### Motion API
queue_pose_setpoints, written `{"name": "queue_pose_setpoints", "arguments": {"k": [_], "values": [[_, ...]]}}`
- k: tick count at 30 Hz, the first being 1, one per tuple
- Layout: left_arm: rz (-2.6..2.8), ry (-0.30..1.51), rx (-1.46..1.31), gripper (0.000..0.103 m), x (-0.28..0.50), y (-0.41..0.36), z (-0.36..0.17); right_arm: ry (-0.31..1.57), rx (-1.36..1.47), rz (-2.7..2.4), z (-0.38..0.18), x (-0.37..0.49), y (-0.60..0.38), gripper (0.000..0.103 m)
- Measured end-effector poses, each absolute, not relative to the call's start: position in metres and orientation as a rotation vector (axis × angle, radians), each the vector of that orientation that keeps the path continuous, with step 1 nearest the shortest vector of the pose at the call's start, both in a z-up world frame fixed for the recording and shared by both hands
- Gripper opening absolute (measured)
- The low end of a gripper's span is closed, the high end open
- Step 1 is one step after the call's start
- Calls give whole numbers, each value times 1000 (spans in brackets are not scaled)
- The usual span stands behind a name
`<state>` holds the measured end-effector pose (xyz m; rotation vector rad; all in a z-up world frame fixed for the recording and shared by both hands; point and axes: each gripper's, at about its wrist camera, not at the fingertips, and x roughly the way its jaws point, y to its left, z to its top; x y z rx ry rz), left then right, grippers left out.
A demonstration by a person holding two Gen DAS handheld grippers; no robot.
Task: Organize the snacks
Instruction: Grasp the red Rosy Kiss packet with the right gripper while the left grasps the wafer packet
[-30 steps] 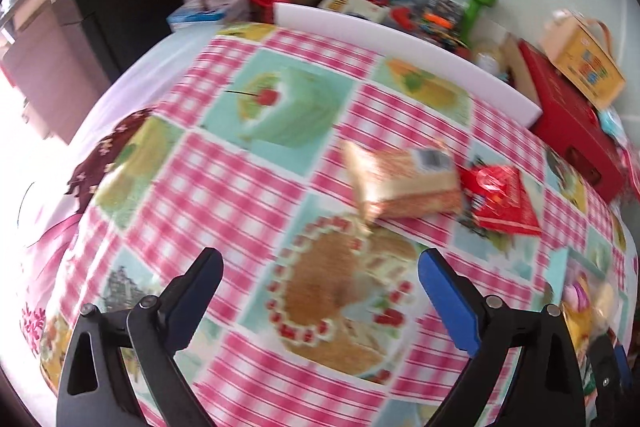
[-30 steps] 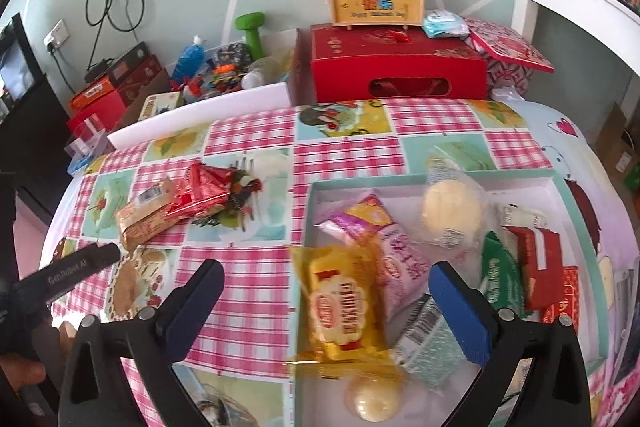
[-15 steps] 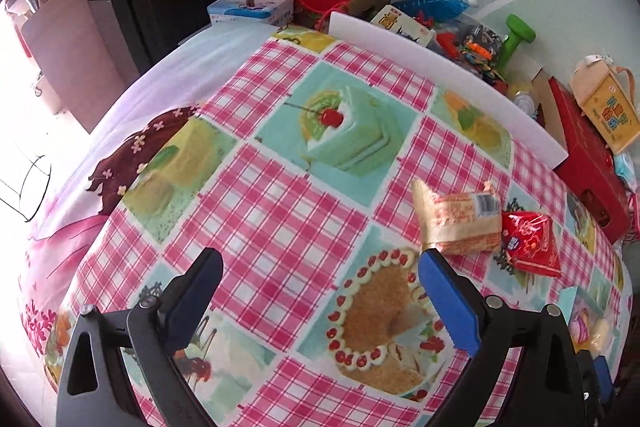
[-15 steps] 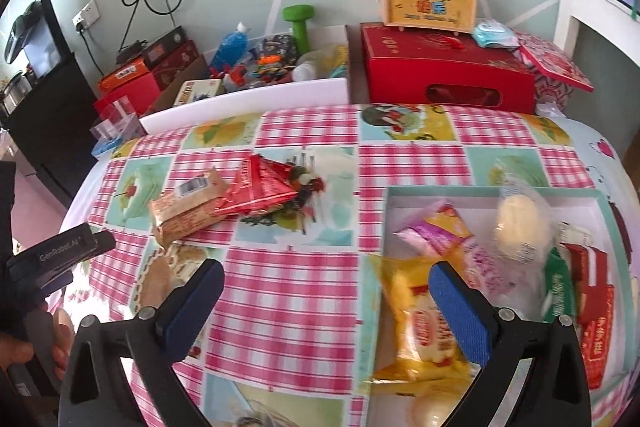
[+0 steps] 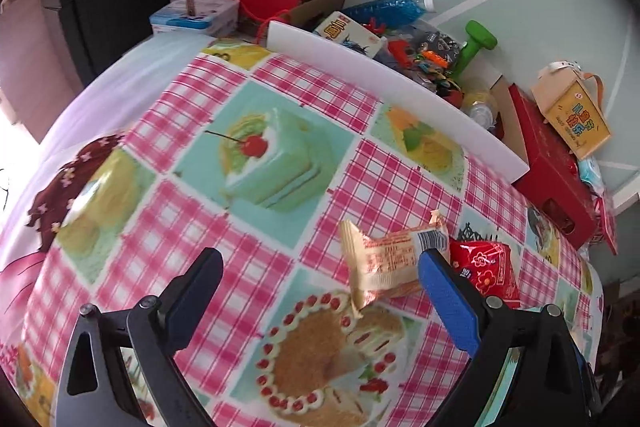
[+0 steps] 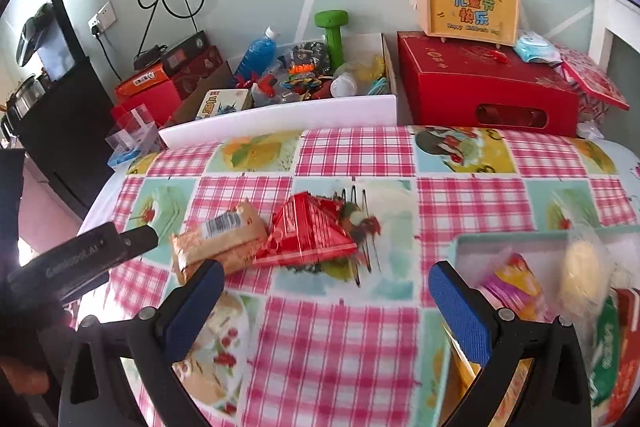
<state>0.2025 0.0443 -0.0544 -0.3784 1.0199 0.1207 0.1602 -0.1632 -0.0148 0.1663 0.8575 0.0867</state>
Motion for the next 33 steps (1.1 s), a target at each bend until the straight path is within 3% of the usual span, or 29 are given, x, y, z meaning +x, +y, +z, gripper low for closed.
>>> {"name": "queue_pose_setpoints", "arguments": {"k": [11,18,20,21,23,26,33], "values": [[18,1064,-514,98,227,37,-91,903,108,80,-42,206,-152,102],[-31,1064,-522,98,238,20,-100,928,118,90,-58,218,-149,86],[-41,1061,-520,97,240,18,-99,934,116,93,-61,219,-148,76],[-43,1060,-513,94,241,16,-99,937,118,94,-63,219,-147,72],[-41,1059,-492,76,243,11,-99,948,124,94,-67,220,-147,59],[-75,1063,-520,59,244,9,-100,958,122,75,-72,220,-148,52],[-98,1053,-582,46,238,18,-98,971,161,57,-73,217,-158,41]]}}
